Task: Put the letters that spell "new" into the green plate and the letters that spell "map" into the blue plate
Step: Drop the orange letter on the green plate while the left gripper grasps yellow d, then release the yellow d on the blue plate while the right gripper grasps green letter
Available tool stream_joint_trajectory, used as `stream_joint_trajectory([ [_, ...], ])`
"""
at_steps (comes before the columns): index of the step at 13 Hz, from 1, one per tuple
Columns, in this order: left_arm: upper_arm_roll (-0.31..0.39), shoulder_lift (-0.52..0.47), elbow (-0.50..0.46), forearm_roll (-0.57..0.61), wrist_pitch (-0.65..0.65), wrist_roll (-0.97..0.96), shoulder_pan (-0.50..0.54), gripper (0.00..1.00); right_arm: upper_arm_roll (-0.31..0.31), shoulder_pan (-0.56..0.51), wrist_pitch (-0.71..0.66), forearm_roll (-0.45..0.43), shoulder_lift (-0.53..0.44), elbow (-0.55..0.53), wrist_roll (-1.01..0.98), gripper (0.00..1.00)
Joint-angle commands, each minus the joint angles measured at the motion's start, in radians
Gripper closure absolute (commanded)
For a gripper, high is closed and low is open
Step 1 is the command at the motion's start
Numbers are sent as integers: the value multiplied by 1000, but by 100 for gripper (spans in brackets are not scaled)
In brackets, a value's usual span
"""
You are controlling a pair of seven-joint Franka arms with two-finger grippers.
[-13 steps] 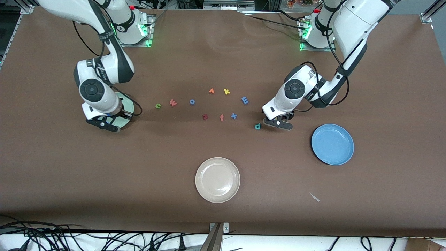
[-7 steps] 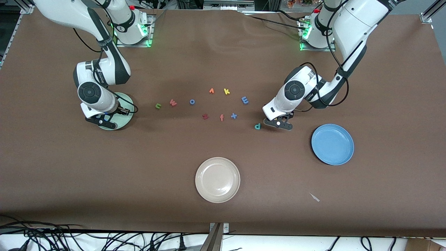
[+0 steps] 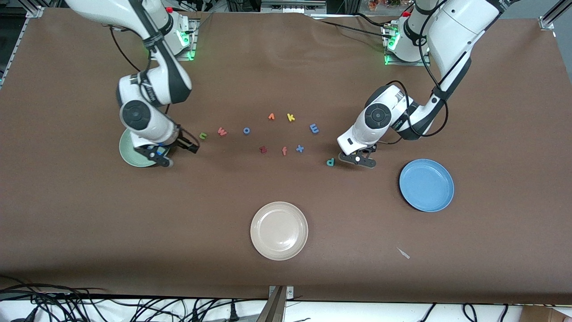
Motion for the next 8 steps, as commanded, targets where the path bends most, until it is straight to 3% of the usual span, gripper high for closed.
stream_joint_trajectory([
  [1,3,-25,100,48,-186,6,25,96,4,40,131,13,-6,-93,63,8],
  [4,0,-25,230,30,-375,167,77,96,19,41,298,13,-15,-217,77,32],
  [8,2,-25,260,34,-401,443,200,96,21,40,326,12,-4,-242,77,44],
])
